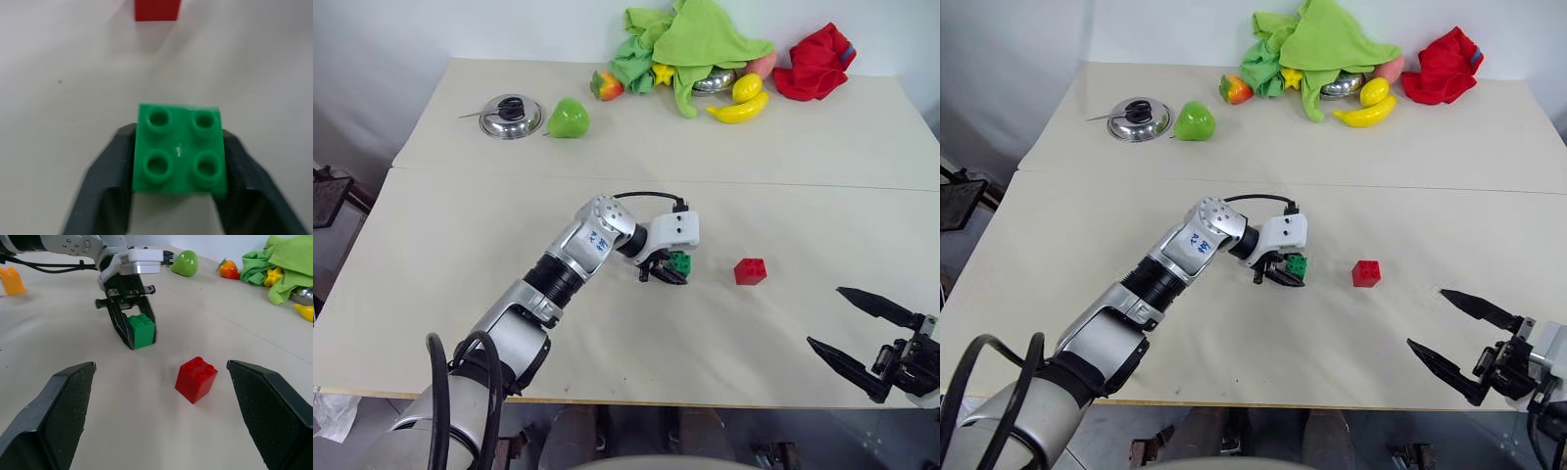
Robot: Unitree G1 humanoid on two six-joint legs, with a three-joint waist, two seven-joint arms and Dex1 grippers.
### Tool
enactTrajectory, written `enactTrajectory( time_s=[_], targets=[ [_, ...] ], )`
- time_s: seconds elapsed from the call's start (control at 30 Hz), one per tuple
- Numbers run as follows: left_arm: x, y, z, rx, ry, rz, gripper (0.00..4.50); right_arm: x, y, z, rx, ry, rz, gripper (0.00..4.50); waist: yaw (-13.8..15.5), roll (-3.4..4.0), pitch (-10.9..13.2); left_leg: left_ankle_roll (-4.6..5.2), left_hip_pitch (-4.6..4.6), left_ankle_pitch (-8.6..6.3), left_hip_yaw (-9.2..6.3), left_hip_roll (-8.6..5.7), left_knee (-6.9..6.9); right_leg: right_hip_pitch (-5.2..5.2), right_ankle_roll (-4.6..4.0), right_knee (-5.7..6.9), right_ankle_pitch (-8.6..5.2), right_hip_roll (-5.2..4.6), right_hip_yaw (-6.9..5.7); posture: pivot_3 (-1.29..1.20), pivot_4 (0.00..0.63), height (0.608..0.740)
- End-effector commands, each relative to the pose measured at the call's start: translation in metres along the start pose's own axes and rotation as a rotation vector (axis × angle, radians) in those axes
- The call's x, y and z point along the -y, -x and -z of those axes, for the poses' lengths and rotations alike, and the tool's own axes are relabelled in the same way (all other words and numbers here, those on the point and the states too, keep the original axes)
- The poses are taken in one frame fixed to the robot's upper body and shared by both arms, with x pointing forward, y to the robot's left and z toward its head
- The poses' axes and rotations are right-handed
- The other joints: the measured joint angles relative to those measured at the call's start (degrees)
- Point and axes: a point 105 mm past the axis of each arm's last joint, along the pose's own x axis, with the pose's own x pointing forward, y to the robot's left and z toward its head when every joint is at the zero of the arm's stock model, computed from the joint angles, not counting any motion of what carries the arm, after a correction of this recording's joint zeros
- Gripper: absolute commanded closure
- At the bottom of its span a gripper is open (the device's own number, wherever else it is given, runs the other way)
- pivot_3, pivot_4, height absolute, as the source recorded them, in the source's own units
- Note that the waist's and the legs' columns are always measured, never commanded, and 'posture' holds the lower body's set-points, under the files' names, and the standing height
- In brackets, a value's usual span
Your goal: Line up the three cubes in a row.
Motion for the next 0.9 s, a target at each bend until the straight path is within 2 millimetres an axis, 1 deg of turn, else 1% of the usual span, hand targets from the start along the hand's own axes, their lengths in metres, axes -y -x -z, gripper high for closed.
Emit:
enactTrajectory(
  time_s=[0.03,0.1,0.13,0.17,0.23,0.33,0.4,0.47,0.57,0.67,0.7,0.73,0.8,0.9],
  targets=[
    [0.000,0.003,-0.014,0.043,-0.035,-0.015,1.03,-0.001,-0.003,-0.005,0.023,0.009,-0.003,0.00,0.0,0.00,0.0,0.00,0.00,0.00,0.00,0.00,0.00,0.00,0.00,0.00,0.00,-0.01,0.00,0.00,0.150,0.740],
    [0.001,0.007,-0.020,0.070,-0.047,-0.016,0.36,-0.001,-0.005,-0.005,0.025,0.008,-0.007,0.00,0.0,0.00,0.0,0.00,0.00,0.00,0.00,0.00,0.00,0.00,0.00,0.01,0.00,-0.01,0.00,0.00,0.150,0.740],
    [0.002,0.010,-0.024,0.084,-0.061,-0.010,0.13,-0.001,-0.006,-0.005,0.025,0.008,-0.008,0.00,0.0,0.00,0.0,0.00,0.00,0.00,0.00,0.00,0.00,0.00,0.00,0.01,0.00,-0.01,0.00,0.00,0.150,0.740],
    [0.003,0.014,-0.028,0.103,-0.074,0.000,0.03,-0.001,-0.007,-0.006,0.027,0.009,-0.012,0.00,0.0,0.01,0.0,0.00,0.00,0.00,0.00,0.00,0.00,0.00,0.00,0.01,0.00,-0.01,0.00,0.00,0.150,0.740],
    [0.003,0.026,-0.037,0.137,-0.102,0.010,0.03,0.000,-0.009,-0.007,0.033,0.011,-0.018,0.00,-0.1,0.02,0.0,0.00,0.00,0.00,0.00,0.02,0.01,-0.01,0.00,0.01,0.00,-0.01,0.00,0.00,0.150,0.740],
    [-0.002,0.059,-0.050,0.208,-0.132,0.025,0.03,0.002,-0.014,-0.010,0.042,0.013,-0.037,0.00,-0.2,0.03,0.0,0.00,0.00,0.00,0.00,0.03,0.01,-0.01,0.00,0.03,0.00,0.00,-0.01,0.00,0.150,0.740],
    [-0.005,0.079,-0.054,0.253,-0.131,0.037,0.03,0.004,-0.017,-0.011,0.048,0.019,-0.052,0.00,-0.2,0.04,0.0,0.00,0.01,0.00,0.02,0.03,0.04,-0.02,0.00,0.06,0.00,0.00,0.01,0.00,0.150,0.740],
    [-0.003,0.103,-0.055,0.317,-0.144,0.070,0.03,0.005,-0.022,-0.014,0.062,0.020,-0.072,0.00,-0.2,0.07,0.0,-0.01,0.02,0.00,0.02,0.03,0.06,-0.01,-0.01,0.09,0.00,0.01,0.00,0.00,0.150,0.740],
    [0.007,0.149,-0.050,0.474,-0.169,0.125,0.03,0.002,-0.036,-0.020,0.092,0.002,-0.133,0.00,-0.4,0.08,0.0,-0.01,0.04,0.01,0.04,0.06,0.06,-0.03,-0.01,0.13,-0.01,0.01,0.03,0.00,0.150,0.740],
    [0.020,0.184,-0.036,0.577,-0.214,0.112,0.03,-0.002,-0.048,-0.026,0.110,-0.030,-0.196,0.00,-0.6,0.11,0.0,-0.03,0.05,0.02,0.00,0.11,0.07,-0.04,-0.04,0.20,-0.02,0.02,0.02,0.00,0.150,0.740],
    [0.023,0.194,-0.031,0.615,-0.198,0.096,0.03,-0.005,-0.052,-0.027,0.110,-0.035,-0.222,0.00,-0.5,0.12,-0.1,-0.03,0.05,0.02,-0.01,0.12,0.09,-0.02,-0.04,0.20,-0.02,0.01,0.02,0.00,0.150,0.740],
    [0.024,0.201,-0.022,0.604,-0.176,0.043,0.03,-0.006,-0.058,-0.029,0.128,-0.029,-0.237,0.00,-0.6,0.11,0.0,-0.03,0.05,0.02,-0.02,0.11,0.09,-0.03,-0.04,0.24,-0.02,-0.01,0.02,0.00,0.150,0.740],
    [0.031,0.217,0.012,0.529,-0.167,-0.071,0.03,-0.011,-0.071,-0.034,0.162,-0.016,-0.286,0.00,-0.7,0.11,0.0,-0.03,0.05,0.02,-0.04,0.09,0.14,-0.01,-0.04,0.25,-0.02,-0.01,0.01,0.00,0.150,0.740],
    [0.036,0.246,0.056,0.468,-0.035,-0.267,0.03,-0.022,-0.084,-0.039,0.191,-0.015,-0.374,0.00,-1.3,0.10,0.0,-0.03,0.08,0.02,-0.03,0.11,0.13,0.00,-0.04,0.26,-0.02,0.00,0.01,0.00,0.150,0.740]
  ],
)
